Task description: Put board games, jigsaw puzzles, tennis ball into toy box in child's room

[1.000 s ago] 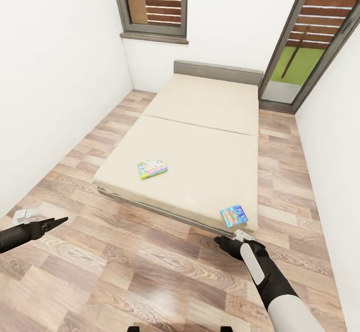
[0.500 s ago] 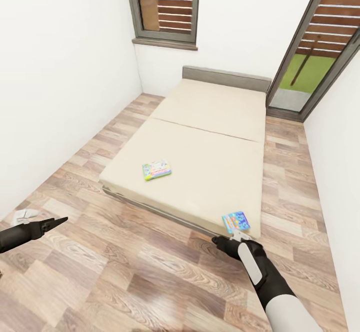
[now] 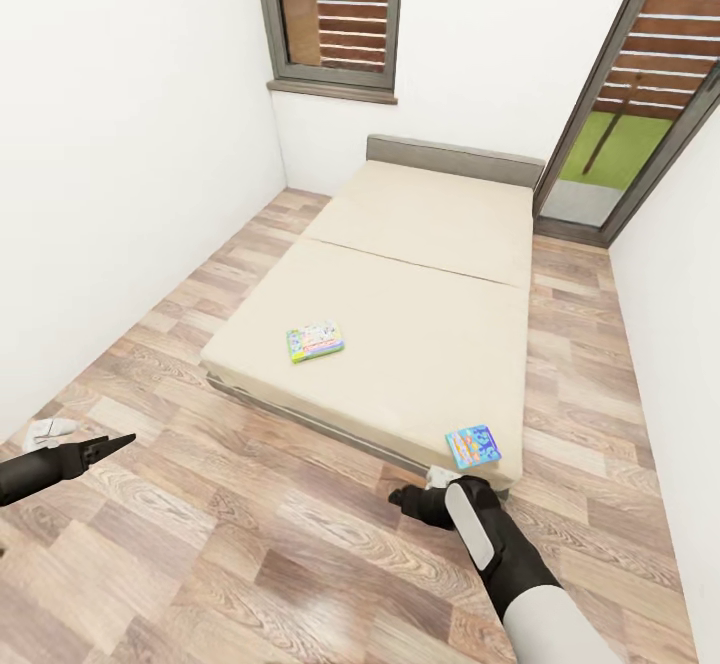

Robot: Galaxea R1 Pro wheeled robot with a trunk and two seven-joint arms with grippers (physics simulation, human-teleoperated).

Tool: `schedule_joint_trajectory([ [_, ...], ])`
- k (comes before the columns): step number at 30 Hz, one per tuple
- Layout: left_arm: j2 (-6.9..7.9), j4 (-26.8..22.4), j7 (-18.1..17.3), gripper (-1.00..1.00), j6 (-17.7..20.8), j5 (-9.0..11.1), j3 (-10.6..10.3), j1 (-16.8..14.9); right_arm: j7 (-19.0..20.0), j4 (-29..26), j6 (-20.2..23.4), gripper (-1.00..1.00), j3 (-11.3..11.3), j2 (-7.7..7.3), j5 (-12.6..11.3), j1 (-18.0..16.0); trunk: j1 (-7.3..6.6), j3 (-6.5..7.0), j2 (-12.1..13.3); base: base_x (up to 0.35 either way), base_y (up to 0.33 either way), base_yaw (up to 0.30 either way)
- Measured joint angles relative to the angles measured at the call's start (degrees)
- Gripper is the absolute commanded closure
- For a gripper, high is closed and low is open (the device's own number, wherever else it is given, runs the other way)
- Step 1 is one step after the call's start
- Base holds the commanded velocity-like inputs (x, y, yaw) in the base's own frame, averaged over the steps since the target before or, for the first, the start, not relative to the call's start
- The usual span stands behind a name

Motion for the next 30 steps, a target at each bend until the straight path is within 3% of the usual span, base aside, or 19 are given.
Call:
schedule_joint_trajectory([
  [13, -0.02, 0.0, 0.0, -1.0, 0.0, 0.0, 0.0, 0.0, 0.0, 0.0, -0.7, -1.0, 0.2, 0.2, 0.1, 0.0, 0.0, 0.1, 0.0, 0.0, 0.0, -0.007],
  [30, -0.02, 0.0, 0.0, -1.0, 0.0, 0.0, 0.0, 0.0, 0.0, 0.0, -0.8, -1.0, 0.3, 0.45, 0.1, 0.1, 0.0, 1.5, 0.0, 0.0, 0.0, -0.083],
])
